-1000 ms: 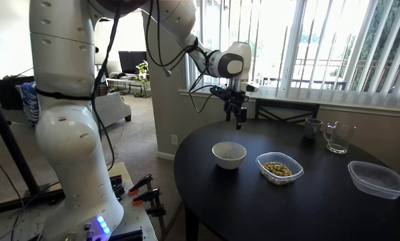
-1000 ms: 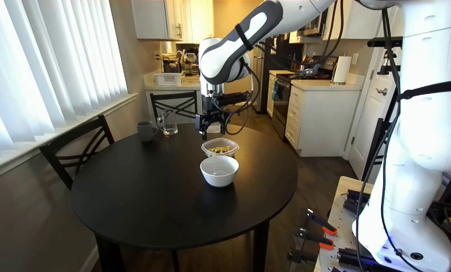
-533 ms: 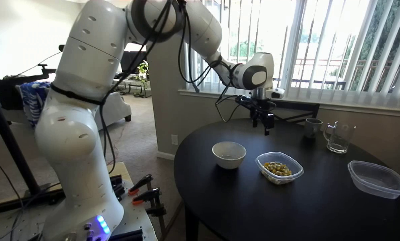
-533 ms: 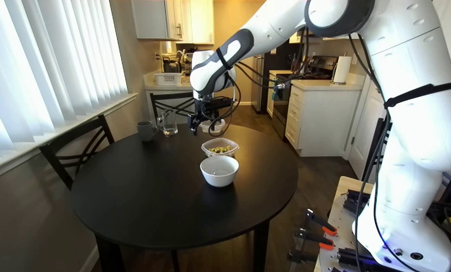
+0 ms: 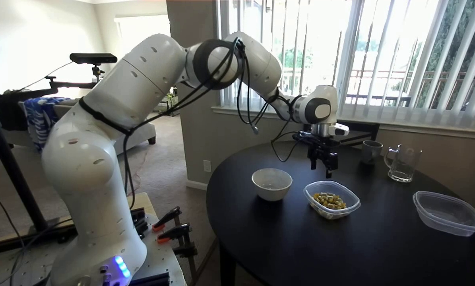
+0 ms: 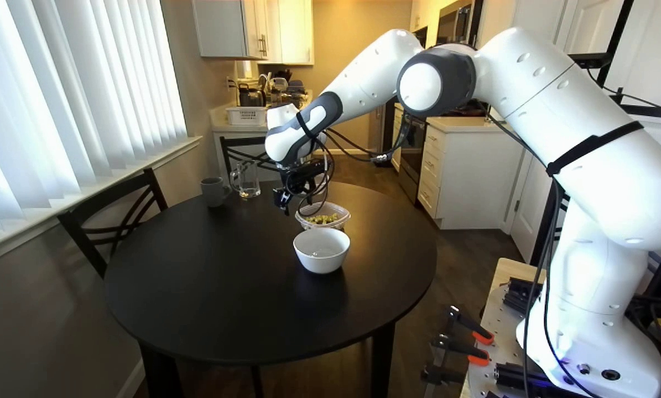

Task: Transfer the candy to the white bowl

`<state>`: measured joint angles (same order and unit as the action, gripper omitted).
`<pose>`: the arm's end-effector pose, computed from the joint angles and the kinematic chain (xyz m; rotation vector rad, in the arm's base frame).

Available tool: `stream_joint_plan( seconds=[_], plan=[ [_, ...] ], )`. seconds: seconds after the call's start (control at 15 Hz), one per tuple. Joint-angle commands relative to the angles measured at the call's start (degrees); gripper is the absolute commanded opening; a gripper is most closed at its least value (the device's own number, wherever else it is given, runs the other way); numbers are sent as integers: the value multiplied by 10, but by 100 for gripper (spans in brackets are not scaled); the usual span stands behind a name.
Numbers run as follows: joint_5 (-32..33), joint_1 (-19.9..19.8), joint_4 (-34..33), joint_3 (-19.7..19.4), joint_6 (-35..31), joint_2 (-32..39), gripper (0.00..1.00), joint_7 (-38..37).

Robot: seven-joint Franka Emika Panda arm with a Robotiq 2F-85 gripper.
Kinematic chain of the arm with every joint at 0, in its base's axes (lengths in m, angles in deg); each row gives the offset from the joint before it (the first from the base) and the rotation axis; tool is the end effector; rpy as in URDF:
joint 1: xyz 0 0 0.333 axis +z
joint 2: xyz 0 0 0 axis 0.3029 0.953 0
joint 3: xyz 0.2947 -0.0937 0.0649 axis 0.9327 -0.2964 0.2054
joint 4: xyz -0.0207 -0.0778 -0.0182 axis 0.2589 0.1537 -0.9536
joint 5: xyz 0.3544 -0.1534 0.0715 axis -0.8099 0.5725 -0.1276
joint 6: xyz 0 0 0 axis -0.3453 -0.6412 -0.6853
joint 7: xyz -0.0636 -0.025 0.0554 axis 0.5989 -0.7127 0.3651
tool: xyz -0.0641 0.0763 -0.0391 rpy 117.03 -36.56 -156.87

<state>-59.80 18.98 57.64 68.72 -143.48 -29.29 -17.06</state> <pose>0.7394 -0.0668 0.2257 2.9636 -0.4438 -0.0004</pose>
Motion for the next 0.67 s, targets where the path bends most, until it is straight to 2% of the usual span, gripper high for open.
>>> stream_joint_plan(
  seconds=[0.0, 0.33, 0.6],
  plan=[
    [-2, -21, -101, 10, 90, 61, 100, 13],
    [-1, -35, -200, 13, 177, 124, 100, 17],
    [3, -41, -255, 26, 228, 156, 100, 61]
  ],
)
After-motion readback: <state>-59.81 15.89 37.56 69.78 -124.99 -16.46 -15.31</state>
